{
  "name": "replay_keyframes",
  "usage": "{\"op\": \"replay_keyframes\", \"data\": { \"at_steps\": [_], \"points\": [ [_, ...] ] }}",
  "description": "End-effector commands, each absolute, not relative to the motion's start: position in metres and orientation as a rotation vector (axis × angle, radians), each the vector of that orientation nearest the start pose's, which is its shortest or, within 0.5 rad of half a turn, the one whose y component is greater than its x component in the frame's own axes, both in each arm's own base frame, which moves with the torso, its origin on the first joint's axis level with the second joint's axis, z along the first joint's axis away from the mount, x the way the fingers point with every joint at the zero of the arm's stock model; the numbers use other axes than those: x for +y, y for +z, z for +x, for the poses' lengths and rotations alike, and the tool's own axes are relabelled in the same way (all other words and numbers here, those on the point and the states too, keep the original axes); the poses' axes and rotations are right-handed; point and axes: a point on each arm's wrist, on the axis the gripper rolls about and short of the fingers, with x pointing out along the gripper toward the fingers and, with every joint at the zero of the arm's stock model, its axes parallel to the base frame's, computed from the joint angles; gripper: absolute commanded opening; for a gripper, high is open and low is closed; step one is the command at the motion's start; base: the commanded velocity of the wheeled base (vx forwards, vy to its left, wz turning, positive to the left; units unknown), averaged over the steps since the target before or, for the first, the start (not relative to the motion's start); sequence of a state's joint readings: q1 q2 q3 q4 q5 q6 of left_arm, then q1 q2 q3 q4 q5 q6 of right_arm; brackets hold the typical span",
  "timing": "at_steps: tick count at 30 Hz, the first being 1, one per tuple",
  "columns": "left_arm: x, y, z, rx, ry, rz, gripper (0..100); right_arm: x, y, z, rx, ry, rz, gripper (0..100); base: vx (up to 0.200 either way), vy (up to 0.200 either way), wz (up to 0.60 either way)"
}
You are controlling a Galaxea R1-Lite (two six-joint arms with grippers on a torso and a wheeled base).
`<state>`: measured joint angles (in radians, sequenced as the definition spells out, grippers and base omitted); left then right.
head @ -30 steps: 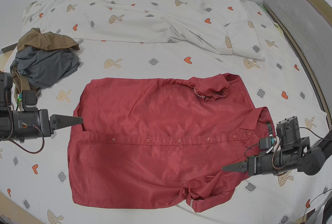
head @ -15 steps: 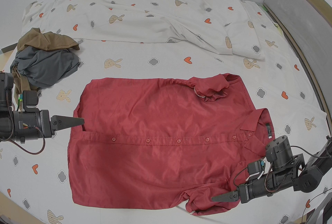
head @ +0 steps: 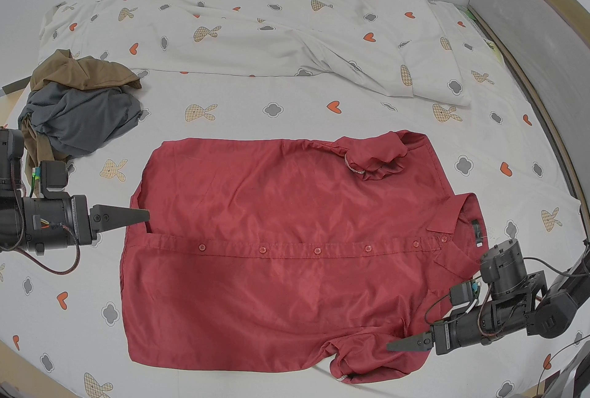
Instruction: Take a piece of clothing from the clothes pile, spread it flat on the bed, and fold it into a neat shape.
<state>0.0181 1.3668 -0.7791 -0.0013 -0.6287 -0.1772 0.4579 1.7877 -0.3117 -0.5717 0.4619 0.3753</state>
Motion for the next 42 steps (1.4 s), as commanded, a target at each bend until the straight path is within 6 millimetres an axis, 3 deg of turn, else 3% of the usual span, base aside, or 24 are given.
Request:
{"op": "replay_keyframes", "data": {
  "at_steps": [1, 8, 13, 17, 21, 25, 31, 35, 37, 42],
  "points": [
    [-0.009, 0.205, 0.208, 0.617, -0.542, -0.357, 100, 0.092, 0.059, 0.198, 1.016, 0.628, 0.367, 100, 0.000, 0.000, 0.00],
    [-0.010, 0.205, 0.209, 0.620, -0.544, -0.358, 100, 0.066, 0.098, 0.266, 0.786, 0.530, 0.524, 100, 0.000, 0.000, 0.00],
    [-0.010, 0.204, 0.209, 0.622, -0.543, -0.358, 100, 0.061, 0.093, 0.296, 0.793, 0.488, 0.604, 100, 0.000, 0.000, 0.00],
    [-0.010, 0.205, 0.209, 0.619, -0.544, -0.357, 100, 0.059, 0.081, 0.297, 0.830, 0.469, 0.610, 100, 0.000, 0.000, 0.00],
    [-0.010, 0.205, 0.209, 0.619, -0.544, -0.357, 100, 0.054, 0.092, 0.267, 0.820, 0.470, 0.603, 100, 0.000, 0.000, 0.00],
    [-0.010, 0.205, 0.209, 0.620, -0.544, -0.358, 100, 0.047, 0.126, 0.206, 0.727, 0.524, 0.586, 100, 0.000, 0.000, 0.00],
    [-0.011, 0.204, 0.209, 0.626, -0.547, -0.358, 100, 0.044, 0.148, 0.148, 0.695, 0.582, 0.564, 100, 0.000, 0.000, 0.00],
    [-0.011, 0.203, 0.208, 0.628, -0.550, -0.357, 100, 0.056, 0.134, 0.133, 0.895, 0.618, 0.525, 100, 0.000, 0.000, 0.00],
    [-0.013, 0.202, 0.209, 0.633, -0.558, -0.355, 100, 0.069, 0.107, 0.140, 1.113, 0.611, 0.462, 100, 0.000, 0.000, 0.00],
    [-0.014, 0.201, 0.209, 0.638, -0.561, -0.356, 100, 0.089, 0.071, 0.154, 1.299, 0.572, 0.321, 100, 0.000, 0.000, 0.00]
  ]
}}
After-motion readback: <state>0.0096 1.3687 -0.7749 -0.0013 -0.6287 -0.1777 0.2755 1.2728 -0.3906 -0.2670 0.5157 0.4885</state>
